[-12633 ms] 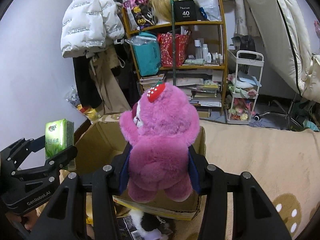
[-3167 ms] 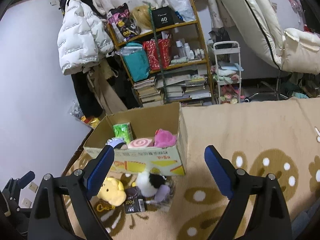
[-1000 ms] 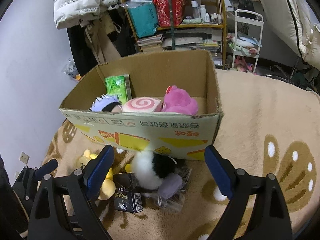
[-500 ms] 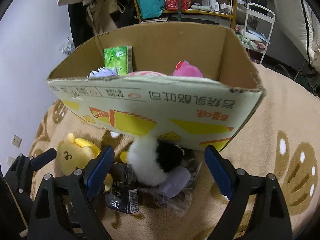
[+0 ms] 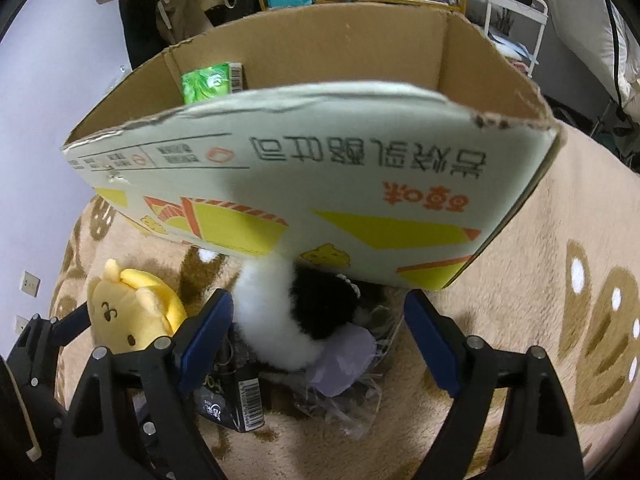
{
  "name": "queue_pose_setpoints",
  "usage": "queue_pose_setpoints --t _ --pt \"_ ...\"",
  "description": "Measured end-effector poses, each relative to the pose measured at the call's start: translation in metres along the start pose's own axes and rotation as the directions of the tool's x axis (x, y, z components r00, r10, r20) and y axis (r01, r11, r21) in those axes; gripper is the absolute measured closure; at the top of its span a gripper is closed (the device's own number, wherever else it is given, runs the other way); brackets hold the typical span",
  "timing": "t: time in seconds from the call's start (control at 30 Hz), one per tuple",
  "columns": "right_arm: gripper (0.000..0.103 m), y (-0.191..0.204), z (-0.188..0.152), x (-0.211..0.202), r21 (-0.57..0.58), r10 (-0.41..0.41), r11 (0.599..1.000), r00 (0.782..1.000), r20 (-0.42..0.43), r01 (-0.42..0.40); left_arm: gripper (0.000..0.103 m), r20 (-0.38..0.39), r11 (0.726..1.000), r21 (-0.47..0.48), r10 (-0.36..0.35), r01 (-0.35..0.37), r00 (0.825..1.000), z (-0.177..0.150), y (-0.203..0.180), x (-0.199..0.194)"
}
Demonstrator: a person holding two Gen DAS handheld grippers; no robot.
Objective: Organize soft objects
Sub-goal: 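Lower the left gripper onto the yellow bear while the right approaches the black-and-white plush, then close the left gripper on the yellow bear plush while the right gripper grasps the black-and-white plush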
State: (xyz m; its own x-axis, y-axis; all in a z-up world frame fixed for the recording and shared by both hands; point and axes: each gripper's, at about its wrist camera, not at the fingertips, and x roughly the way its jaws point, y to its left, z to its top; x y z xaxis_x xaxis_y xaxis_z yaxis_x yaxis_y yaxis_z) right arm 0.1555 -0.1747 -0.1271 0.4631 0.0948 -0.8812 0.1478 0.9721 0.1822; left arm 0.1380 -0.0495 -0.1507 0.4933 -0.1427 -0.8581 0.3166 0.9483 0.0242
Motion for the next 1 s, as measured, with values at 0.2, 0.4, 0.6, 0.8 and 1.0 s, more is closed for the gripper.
queue_pose_setpoints --t 0.2,0.4,0.6,0.8,1.0 --pt "0.015 -0.007 0.001 0.003 0.017 -0.005 1.000 1.000 -0.012 0.005 0.000 -0.018 0.998 -0.047 -0.039 0.038 0.999 0.000 0.005 0.005" --pt "0.020 -0.006 0.004 0.008 0.005 -0.026 1.000 0.999 -0.027 0.026 0.000 -0.022 0.997 -0.059 -0.052 0.051 0.998 0.000 0.008 0.008" --pt "0.020 -0.002 0.007 0.018 0.007 -0.031 0.999 0.999 -0.031 0.031 0.002 -0.027 0.997 -0.065 -0.051 0.050 0.998 0.002 0.010 0.010" --pt "0.025 0.002 0.006 0.023 0.001 -0.039 0.999 0.999 -0.031 0.039 0.015 -0.031 0.996 -0.050 -0.079 0.077 0.996 0.002 0.002 0.007" --pt "0.031 0.003 0.004 0.026 -0.020 -0.053 0.998 0.998 -0.038 0.052 0.020 -0.042 0.994 -0.069 -0.092 0.089 0.995 0.004 0.004 0.006"
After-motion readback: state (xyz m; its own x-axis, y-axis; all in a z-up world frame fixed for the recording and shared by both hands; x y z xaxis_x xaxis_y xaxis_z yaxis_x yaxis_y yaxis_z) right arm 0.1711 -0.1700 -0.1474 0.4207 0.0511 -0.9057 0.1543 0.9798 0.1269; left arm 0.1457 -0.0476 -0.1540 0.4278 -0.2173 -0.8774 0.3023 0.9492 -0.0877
